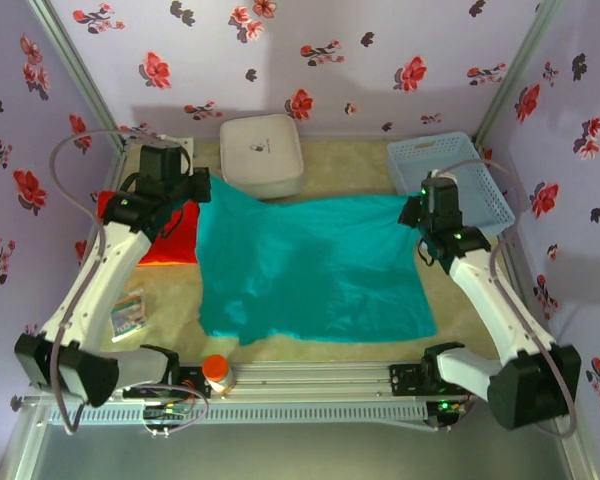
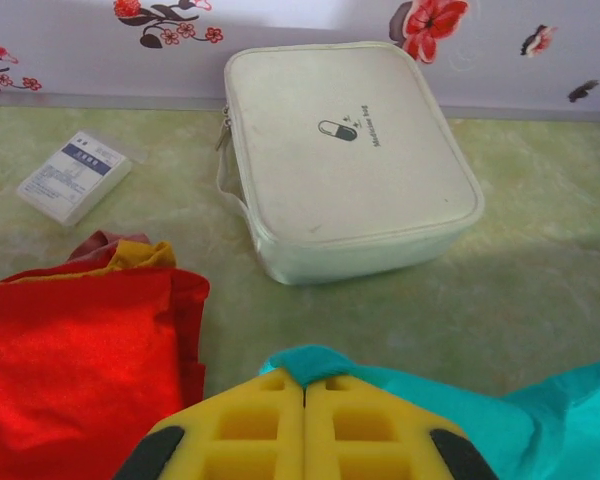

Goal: Fold and stack the t-shirts

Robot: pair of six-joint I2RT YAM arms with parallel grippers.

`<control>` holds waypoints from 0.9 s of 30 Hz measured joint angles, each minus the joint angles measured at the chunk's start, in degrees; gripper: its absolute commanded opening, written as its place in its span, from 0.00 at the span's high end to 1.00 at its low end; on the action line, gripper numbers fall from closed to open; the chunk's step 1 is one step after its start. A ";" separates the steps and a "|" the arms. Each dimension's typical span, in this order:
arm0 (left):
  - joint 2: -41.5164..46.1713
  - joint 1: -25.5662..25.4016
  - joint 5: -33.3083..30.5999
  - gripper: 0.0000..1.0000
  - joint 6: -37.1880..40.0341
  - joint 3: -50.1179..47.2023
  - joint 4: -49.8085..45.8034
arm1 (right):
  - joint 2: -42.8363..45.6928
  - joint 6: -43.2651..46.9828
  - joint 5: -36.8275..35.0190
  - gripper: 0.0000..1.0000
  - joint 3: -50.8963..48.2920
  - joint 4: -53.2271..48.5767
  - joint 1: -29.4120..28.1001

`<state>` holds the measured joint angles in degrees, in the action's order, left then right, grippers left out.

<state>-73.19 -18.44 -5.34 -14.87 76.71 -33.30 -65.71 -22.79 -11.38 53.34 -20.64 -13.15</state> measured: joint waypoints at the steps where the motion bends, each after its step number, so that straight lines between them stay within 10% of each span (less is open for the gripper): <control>1: -1.05 0.17 0.00 1.00 -0.09 0.00 0.66 | -1.92 -0.20 0.02 1.00 0.31 0.26 0.02; 17: -20.74 5.97 3.45 1.00 -1.90 6.27 6.64 | -24.90 -1.88 1.36 0.96 12.20 3.48 2.40; 22: -29.88 6.62 4.46 0.83 -1.84 14.36 6.05 | -31.91 -2.36 2.16 0.59 17.00 3.10 3.67; 25: -34.86 6.62 5.20 0.74 -1.70 20.39 4.07 | -34.67 -2.14 3.45 0.20 19.04 2.84 4.04; 27: -36.15 6.67 5.90 0.48 -1.51 22.36 2.67 | -34.71 -1.81 4.52 0.11 19.04 2.43 4.11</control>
<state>-109.34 -11.77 0.56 -16.38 99.07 -30.63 -100.42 -24.60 -6.85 72.38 -18.22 -9.04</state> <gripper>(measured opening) 0.330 0.837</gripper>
